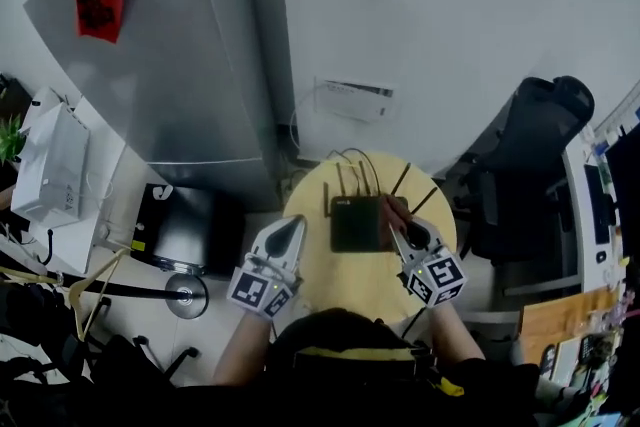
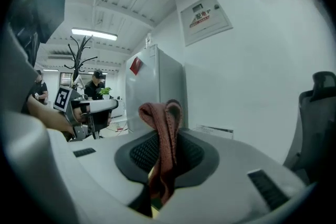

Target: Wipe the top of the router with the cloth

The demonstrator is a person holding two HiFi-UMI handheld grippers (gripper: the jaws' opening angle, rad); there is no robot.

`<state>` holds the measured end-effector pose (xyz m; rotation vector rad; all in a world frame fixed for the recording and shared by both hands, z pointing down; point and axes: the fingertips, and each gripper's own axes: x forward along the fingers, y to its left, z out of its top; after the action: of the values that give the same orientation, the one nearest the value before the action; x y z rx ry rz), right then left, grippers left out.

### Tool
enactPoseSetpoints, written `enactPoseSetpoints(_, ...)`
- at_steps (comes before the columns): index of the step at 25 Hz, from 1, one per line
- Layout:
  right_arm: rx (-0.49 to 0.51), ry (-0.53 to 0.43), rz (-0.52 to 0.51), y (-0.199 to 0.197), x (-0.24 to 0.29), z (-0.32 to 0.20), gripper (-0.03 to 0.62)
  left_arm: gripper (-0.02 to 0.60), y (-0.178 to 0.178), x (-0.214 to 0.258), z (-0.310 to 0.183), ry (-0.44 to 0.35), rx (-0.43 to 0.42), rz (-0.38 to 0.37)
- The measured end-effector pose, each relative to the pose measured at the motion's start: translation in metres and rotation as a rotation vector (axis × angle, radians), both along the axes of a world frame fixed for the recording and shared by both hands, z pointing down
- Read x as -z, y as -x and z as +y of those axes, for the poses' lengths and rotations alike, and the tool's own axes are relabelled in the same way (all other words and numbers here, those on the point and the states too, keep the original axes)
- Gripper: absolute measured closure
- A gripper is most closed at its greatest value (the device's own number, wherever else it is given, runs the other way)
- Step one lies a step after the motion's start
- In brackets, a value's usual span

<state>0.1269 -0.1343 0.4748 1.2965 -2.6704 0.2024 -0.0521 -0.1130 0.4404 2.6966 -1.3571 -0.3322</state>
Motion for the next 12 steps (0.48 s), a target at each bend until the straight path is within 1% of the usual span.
enactPoseSetpoints(3,0.070,0.074,-0.002,0.011,-0.023,-0.023,0.531,0.588,-0.005,-0.001,-0.002,-0.006,0.043,-0.014)
enactPoseSetpoints(8,0.204,0.245,0.000,0.049,-0.084,-0.047,0.533,0.588,0.005,-0.012,0.002,0.019,0.115,-0.047)
enactPoseSetpoints(10,0.210,0.349,-0.022,0.059,-0.111,-0.054,0.531,0.588,0.008,-0.021,0.005,0.043,0.136,-0.062)
enactPoseSetpoints(12,0.189,0.473,-0.063,0.065,-0.139,-0.061,0.531,0.588,0.010,-0.029,0.009,0.072,0.158,-0.063)
